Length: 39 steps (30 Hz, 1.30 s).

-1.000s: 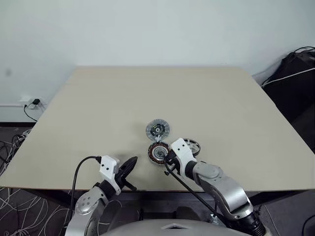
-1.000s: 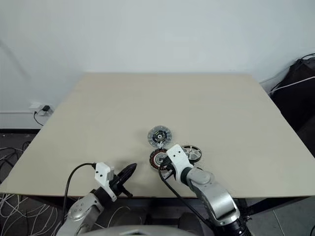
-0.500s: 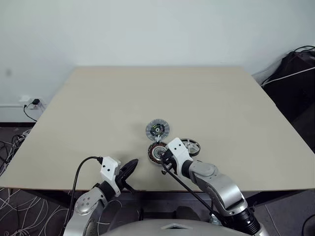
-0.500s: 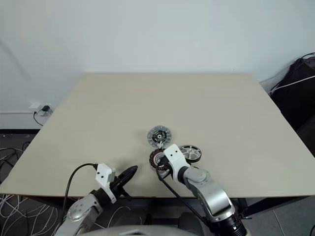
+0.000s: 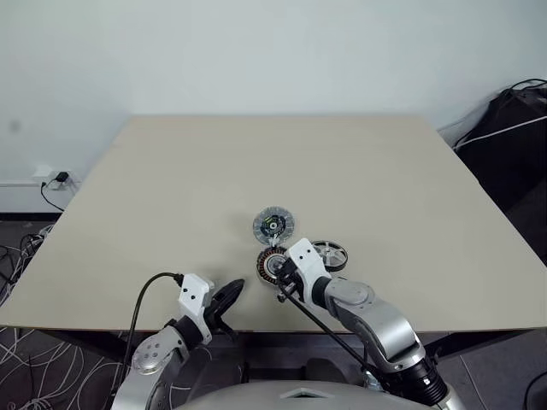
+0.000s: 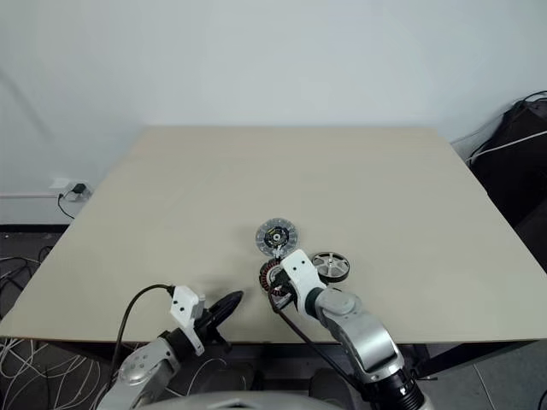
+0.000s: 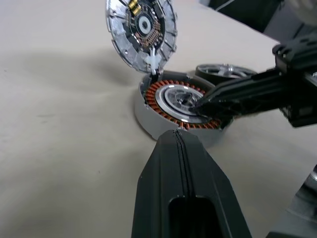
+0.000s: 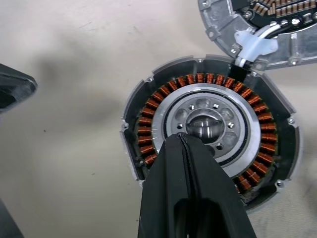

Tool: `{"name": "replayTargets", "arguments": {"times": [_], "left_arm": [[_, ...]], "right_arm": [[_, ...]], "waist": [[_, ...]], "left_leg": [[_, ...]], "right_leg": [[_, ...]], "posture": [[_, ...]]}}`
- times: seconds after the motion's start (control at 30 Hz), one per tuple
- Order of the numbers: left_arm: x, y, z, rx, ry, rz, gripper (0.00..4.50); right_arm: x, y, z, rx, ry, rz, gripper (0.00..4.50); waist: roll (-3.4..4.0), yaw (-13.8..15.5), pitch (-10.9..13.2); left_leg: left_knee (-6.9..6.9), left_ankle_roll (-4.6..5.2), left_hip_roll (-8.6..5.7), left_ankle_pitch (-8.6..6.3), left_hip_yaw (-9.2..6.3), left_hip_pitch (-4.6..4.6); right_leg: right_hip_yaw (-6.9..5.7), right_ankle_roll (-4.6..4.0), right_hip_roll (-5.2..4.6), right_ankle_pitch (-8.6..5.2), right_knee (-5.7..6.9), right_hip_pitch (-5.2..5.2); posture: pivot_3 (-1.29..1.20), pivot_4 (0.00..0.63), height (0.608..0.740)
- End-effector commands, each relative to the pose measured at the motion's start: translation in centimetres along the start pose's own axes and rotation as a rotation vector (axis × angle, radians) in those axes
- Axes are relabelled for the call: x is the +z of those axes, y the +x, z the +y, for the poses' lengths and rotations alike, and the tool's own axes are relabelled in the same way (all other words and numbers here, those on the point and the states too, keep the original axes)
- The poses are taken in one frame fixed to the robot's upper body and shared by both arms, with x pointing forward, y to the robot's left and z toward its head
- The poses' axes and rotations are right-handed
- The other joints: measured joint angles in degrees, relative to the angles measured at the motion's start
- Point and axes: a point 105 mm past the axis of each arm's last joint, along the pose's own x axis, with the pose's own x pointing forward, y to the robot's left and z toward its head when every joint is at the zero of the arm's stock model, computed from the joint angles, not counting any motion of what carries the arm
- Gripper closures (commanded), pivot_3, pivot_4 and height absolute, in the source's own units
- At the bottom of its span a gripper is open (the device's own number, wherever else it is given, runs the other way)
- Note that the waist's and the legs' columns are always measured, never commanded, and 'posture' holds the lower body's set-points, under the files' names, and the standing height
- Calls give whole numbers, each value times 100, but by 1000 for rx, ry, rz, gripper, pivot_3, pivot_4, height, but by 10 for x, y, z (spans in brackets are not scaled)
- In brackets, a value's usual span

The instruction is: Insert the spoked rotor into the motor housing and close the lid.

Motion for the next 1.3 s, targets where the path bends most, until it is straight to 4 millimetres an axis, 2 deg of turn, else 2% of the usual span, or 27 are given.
{"name": "replayTargets", "arguments": {"times": [0.03, 0.4, 0.77, 0.9, 1.3], "left_arm": [[13, 3, 2, -2, 71, -29, 4500], [11, 4, 1, -11, 83, -16, 4500], [8, 3, 0, -12, 149, -2, 4500], [7, 2, 0, -10, 150, -3, 4500], [7, 4, 0, -23, 144, -6, 4500]], "right_arm": [[16, -7, 4, 21, -22, -66, 4488], [31, -9, -3, -27, -10, -140, 4488], [31, 16, -4, -47, -25, -109, 4488], [27, 19, -6, -51, -29, -96, 4488], [13, -3, -12, -59, -18, -82, 4488]], "waist": [[0, 2, 1], [0, 1, 2], [3, -2, 3], [3, -1, 4], [7, -1, 5]], "left_leg": [[0, 0, 0, 0, 0, 0], [0, 0, 0, 0, 0, -2], [-3, 0, 0, 0, 0, -1], [-3, 0, 0, 0, 1, -2], [-3, 0, 1, 0, 0, -1]], "right_leg": [[0, 0, 0, 0, 0, 0], [0, 2, 1, 1, 1, -2], [1, 2, 12, 2, 2, -5], [2, 2, 29, 3, 2, -5], [2, 1, 30, 2, 3, -5]], "posture": [[0, 0, 740], [0, 0, 740], [0, 0, 740], [0, 0, 740], [0, 0, 740]]}}
